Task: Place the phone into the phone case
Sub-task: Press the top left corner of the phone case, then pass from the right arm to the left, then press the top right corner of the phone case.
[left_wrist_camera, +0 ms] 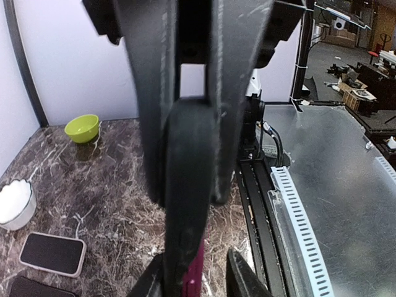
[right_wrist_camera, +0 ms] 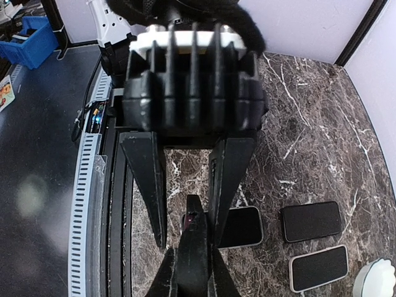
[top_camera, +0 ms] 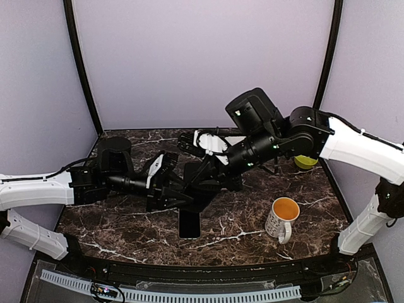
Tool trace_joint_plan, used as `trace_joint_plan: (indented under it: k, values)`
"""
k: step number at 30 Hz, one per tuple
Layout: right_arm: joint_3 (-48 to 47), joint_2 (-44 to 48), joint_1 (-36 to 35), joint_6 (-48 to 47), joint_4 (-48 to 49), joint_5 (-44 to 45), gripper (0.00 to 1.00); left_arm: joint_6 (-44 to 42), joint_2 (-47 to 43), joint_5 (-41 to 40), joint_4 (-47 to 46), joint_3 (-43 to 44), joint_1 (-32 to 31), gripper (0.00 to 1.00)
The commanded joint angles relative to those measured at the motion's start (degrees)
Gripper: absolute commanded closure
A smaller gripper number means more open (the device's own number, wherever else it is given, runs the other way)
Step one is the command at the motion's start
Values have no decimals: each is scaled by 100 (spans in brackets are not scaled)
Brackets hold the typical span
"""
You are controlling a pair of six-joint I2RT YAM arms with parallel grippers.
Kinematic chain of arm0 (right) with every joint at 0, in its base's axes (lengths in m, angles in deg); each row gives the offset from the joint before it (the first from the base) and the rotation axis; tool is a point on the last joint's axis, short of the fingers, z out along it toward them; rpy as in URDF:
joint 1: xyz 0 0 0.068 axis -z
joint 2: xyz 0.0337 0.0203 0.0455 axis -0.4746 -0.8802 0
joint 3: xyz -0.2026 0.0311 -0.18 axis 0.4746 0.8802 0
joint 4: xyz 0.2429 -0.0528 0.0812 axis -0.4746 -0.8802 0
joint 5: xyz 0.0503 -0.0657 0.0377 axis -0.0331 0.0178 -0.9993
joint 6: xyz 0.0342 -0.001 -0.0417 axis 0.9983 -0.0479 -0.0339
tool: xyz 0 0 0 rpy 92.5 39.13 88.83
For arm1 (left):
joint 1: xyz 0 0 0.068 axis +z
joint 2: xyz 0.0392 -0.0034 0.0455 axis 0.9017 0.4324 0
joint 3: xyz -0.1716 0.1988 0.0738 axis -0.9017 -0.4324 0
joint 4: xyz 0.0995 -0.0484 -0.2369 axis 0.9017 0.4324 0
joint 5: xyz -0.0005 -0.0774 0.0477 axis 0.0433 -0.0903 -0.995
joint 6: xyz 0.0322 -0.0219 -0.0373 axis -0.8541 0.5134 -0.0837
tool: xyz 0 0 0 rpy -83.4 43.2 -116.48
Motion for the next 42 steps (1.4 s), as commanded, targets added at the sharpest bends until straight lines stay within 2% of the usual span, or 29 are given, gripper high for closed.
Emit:
trace_joint_plan:
  k: [1, 3, 8, 9, 11, 13, 16, 19, 23, 26, 27, 29, 30, 36, 39, 40, 42]
  values:
    - [-394, -125, 23, -6, 396, -207, 100, 367, 3, 355, -439, 142, -73, 80]
    - [-450, -168, 28, -26, 364, -209, 100, 375, -14, 333, -439, 137, -83, 97]
    - [-310, -95, 32, 95, 477, -83, 98, 592, -189, 161, -636, 61, -82, 100]
    - [-177, -12, 39, 167, 604, 30, 75, 681, -261, 96, -763, 45, -82, 100]
    - [258, 251, 54, 321, 1016, 177, 44, 915, -352, -15, -948, -12, -70, 100]
    - [829, 647, 85, 522, 1604, 236, 30, 1156, -426, 180, -1269, -113, -47, 100]
    - [1710, 1218, 127, 928, 2697, 165, 26, 1854, -468, 595, -2068, -296, 0, 100]
    - [2341, 1598, 134, 1289, 3514, 53, 31, 2180, -462, 753, -2546, -464, 27, 100]
    - [2840, 1875, 128, 1614, 4214, -4, 48, 2200, -432, 797, -2636, -497, 29, 100]
    - [2888, 1855, 130, 1737, 4311, -103, 59, 2182, -433, 787, -2628, -498, 31, 100]
    - [2873, 1839, 128, 1765, 4311, -108, 65, 2167, -440, 778, -2628, -505, 30, 100]
    - [2881, 1816, 129, 1759, 4311, -124, 95, 2149, -458, 777, -2620, -511, 32, 100]
    - [2891, 1812, 136, 1763, 4312, -148, 100, 2145, -474, 773, -2619, -519, 32, 100]
    - [2830, 1744, 146, 1783, 4381, -472, 100, 2161, -422, 847, -2625, -510, 32, 100]
    - [2716, 1662, 146, 1785, 4399, -586, 100, 2218, -344, 937, -2590, -457, 32, 73]
    - [2674, 1642, 146, 1777, 4365, -620, 100, 2228, -338, 945, -2587, -444, 32, 72]
    - [2607, 1621, 148, 1745, 4356, -663, 100, 2241, -333, 949, -2580, -444, 32, 78]
